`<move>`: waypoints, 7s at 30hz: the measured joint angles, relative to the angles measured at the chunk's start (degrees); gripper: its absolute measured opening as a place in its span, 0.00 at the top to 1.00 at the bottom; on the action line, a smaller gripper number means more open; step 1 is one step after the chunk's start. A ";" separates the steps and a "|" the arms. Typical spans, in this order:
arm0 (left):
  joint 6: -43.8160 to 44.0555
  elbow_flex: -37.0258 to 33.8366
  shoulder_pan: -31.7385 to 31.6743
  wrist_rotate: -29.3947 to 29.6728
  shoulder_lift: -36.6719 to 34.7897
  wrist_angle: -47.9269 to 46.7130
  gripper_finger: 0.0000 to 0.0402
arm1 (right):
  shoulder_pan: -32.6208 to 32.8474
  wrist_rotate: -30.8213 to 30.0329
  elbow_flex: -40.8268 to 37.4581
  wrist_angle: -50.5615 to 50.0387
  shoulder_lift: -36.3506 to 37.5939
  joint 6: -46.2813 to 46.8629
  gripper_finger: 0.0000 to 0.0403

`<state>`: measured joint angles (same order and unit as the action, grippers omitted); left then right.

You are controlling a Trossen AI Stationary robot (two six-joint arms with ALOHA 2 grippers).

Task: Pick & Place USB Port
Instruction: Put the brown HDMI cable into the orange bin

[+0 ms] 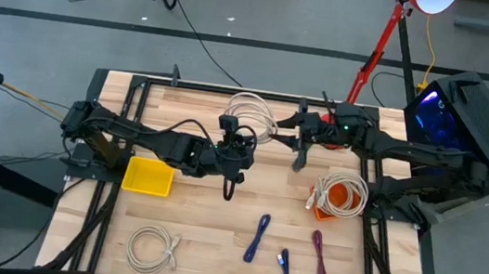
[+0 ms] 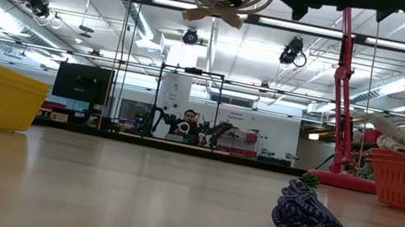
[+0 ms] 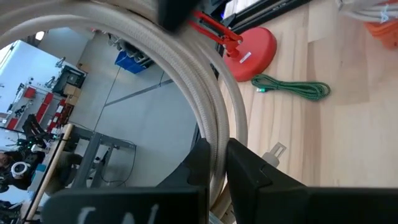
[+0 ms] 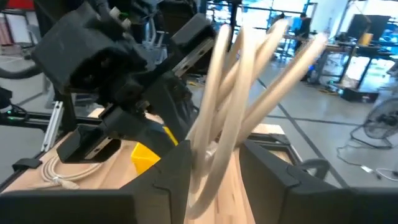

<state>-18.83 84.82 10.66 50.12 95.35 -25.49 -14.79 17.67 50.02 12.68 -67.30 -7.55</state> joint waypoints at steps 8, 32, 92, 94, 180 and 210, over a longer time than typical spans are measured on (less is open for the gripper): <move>-1.37 0.02 0.00 0.16 0.00 0.52 0.92 | 0.06 1.85 0.00 4.53 -2.39 -0.57 0.76; 2.96 0.04 0.33 4.67 -0.13 -4.43 0.54 | -4.46 -4.19 0.00 -5.16 3.19 -4.43 0.98; 24.45 0.04 -10.23 5.51 -1.31 -31.92 0.56 | 4.39 -5.37 9.11 -92.26 47.20 35.09 0.98; 24.50 0.04 -10.23 5.54 -1.31 -31.90 0.56 | 4.37 -5.58 9.11 -93.86 47.20 34.83 0.98; 25.66 0.00 -12.11 2.57 -1.31 -31.55 0.56 | 4.37 6.65 -8.46 -86.90 49.06 32.93 0.78; 25.51 0.00 -12.11 2.13 -1.31 -31.57 0.56 | 4.38 -15.01 -8.41 -82.03 49.08 27.80 0.53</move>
<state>6.68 84.82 -1.45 52.25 94.04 -57.06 -10.41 2.67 41.60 -69.34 -18.22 20.25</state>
